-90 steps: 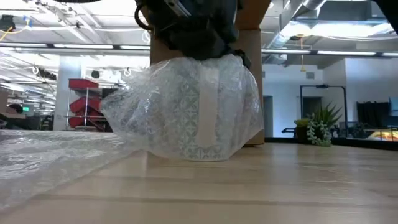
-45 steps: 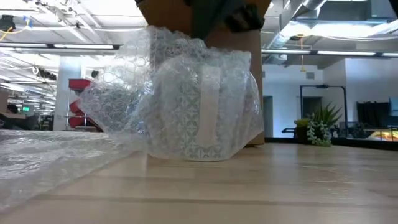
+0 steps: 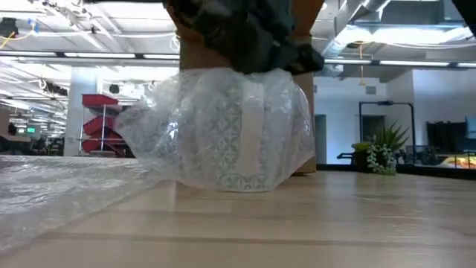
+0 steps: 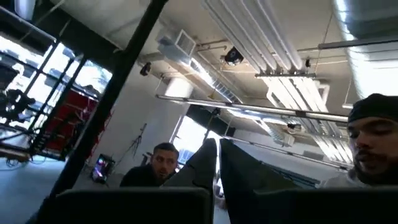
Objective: Wrap mug
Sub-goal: Wrap the blue patterned mug with the right transparent bubble wrap
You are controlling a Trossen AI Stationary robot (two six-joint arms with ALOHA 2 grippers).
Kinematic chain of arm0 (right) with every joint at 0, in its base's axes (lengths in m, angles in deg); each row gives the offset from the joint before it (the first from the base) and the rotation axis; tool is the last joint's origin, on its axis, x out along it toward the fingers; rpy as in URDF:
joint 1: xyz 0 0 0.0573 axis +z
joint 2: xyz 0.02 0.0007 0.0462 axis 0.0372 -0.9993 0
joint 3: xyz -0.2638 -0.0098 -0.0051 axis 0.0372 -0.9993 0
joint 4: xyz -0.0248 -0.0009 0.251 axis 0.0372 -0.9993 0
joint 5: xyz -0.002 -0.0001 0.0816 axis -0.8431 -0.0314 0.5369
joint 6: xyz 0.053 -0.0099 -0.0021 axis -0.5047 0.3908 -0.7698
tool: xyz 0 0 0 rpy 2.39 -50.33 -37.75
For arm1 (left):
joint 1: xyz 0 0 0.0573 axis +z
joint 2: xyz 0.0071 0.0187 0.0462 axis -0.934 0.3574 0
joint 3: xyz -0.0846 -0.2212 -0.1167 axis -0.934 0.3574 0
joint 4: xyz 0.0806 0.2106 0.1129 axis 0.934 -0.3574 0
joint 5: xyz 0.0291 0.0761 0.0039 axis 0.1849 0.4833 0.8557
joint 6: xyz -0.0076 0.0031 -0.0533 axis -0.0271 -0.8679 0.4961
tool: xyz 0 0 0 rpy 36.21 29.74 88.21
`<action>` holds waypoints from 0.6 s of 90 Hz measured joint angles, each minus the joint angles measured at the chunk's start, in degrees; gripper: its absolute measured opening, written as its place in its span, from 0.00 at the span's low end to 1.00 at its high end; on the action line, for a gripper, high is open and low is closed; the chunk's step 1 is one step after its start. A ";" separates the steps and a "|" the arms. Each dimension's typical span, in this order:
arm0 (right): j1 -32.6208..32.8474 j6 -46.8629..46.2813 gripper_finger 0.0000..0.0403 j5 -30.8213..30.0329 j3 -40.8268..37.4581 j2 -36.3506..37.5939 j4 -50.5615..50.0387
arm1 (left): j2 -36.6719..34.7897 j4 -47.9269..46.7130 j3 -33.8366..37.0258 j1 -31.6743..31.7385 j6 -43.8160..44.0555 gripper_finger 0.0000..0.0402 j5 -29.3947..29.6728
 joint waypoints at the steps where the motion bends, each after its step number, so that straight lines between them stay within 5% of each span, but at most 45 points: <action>1: -0.01 0.20 0.00 -0.08 0.00 -0.03 0.01 | -0.24 0.07 0.00 0.09 -0.24 0.00 0.30; 31: 0.00 1.57 0.00 -0.49 -0.51 2.85 -0.70 | -5.07 -3.05 0.00 0.48 -1.83 0.00 1.82; 54: -1.17 1.35 0.00 -0.43 -0.48 7.93 -0.79 | -5.21 -1.90 0.00 0.37 5.40 0.00 1.99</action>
